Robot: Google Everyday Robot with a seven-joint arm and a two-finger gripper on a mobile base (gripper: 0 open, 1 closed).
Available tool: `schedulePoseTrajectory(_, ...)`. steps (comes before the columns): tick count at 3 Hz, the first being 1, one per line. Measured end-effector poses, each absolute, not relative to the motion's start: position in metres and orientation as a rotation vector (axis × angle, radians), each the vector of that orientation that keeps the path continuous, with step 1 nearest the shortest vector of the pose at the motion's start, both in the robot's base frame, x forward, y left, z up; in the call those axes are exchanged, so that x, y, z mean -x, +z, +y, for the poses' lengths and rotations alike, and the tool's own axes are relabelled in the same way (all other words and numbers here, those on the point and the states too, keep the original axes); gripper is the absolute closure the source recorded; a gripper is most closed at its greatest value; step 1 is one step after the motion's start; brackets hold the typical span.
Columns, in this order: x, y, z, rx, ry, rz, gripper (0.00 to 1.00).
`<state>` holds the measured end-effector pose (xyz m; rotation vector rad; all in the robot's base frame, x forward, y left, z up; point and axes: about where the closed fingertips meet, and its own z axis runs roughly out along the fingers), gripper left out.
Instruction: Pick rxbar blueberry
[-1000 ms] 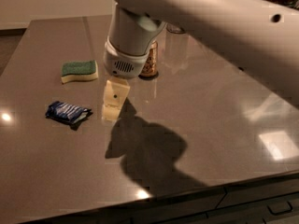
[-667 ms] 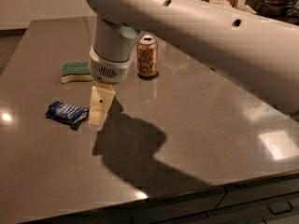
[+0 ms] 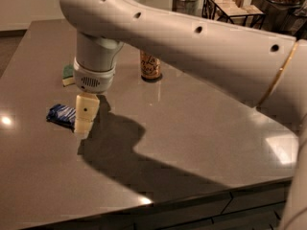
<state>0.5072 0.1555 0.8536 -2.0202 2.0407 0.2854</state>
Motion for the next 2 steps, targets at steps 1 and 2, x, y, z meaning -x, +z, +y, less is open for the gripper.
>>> schedulePoseTrajectory(1,-0.502,0.846,0.175,2.024,0.294,2.046,0.00)
schedulePoseTrajectory(2,-0.498,0.841,0.191,2.028,0.295,2.054,0.14)
